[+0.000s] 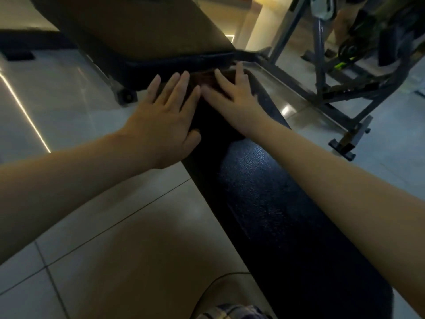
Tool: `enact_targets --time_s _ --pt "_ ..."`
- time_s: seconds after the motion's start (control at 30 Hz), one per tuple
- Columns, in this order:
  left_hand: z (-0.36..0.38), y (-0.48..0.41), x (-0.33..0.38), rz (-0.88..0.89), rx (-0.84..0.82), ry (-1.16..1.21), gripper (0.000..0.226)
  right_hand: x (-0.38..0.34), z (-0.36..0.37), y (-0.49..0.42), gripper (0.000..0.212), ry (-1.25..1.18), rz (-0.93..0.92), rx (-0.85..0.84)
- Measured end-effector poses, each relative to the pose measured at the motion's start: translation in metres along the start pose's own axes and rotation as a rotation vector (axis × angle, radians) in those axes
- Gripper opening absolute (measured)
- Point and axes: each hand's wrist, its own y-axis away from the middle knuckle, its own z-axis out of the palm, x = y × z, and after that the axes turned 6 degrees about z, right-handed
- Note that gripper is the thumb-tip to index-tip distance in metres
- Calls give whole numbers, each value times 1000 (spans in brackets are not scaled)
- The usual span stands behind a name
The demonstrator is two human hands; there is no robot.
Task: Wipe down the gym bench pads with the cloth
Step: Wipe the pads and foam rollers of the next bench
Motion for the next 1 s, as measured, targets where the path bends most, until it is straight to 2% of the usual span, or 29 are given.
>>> enact_targets --time_s 0.07,0.13,0.23,0.37,0.47,0.53,0.57,0.67,0.77,0.83,0.9,1.0 --pt "5 -7 -7 -43 -129 -28 82 12 3 -3 75 203 -134 65" --pt "11 -9 -10 -41 -136 -24 88 20 15 -7 69 215 -184 58" --pt "18 -5 -9 -45 -62 42 98 26 35 0 62 234 -162 87" --pt "24 -2 -5 -45 3 89 107 39 43 62 74 164 -137 69" --pt "24 -2 -3 -63 -37 41 110 31 45 90 83 160 2 -14" --pt "24 -3 -2 -67 -27 34 106 15 48 71 85 186 107 -22" --pt "24 -3 -2 -70 -24 39 103 6 50 56 78 186 137 -4" --pt "27 -3 -4 -77 -3 59 97 -7 51 8 61 187 90 79" --pt "27 -4 -4 -70 30 74 104 -13 40 -39 54 163 92 95" --pt "24 -5 -3 -74 -4 49 105 -22 32 -63 52 129 135 91" --pt "20 -4 -2 -90 -60 20 103 -26 32 -71 50 123 121 80" --pt "16 -4 -1 -67 -94 -8 102 -3 30 -46 49 133 4 78"
